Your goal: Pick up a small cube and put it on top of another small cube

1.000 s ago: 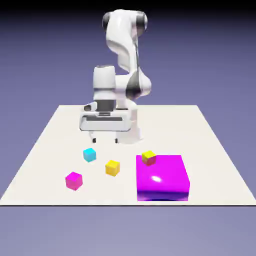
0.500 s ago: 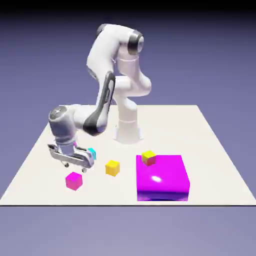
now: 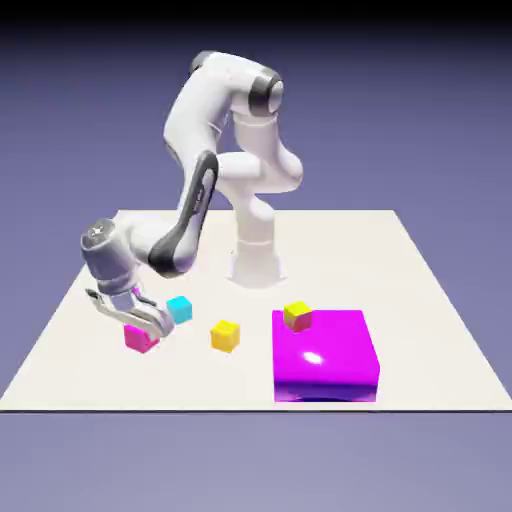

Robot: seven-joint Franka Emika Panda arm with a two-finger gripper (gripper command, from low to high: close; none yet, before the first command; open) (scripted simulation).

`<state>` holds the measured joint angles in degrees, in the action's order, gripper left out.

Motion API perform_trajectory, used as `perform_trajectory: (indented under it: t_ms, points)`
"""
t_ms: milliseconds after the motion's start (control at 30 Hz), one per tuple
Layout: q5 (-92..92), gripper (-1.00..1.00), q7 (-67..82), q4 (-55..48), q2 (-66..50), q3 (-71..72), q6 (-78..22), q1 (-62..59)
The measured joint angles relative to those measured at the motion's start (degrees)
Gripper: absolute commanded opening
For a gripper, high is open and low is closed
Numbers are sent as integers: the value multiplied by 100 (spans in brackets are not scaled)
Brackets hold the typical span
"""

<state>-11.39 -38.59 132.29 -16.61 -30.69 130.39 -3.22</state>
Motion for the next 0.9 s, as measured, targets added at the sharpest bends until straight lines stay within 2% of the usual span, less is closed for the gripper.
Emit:
perform_trajectory:
  t_ms: [533, 767, 800, 900]
  points:
    - [1876, -100, -2223, 3009, 3217, -90, 326, -1340]
    - [840, -100, -1453, 3236, 1973, 199, 1645, -1348]
    - [690, 100, -1341, 3269, 1792, 236, 1837, -1356]
    - [870, 100, -1475, 3231, 1999, 196, 1617, -1374]
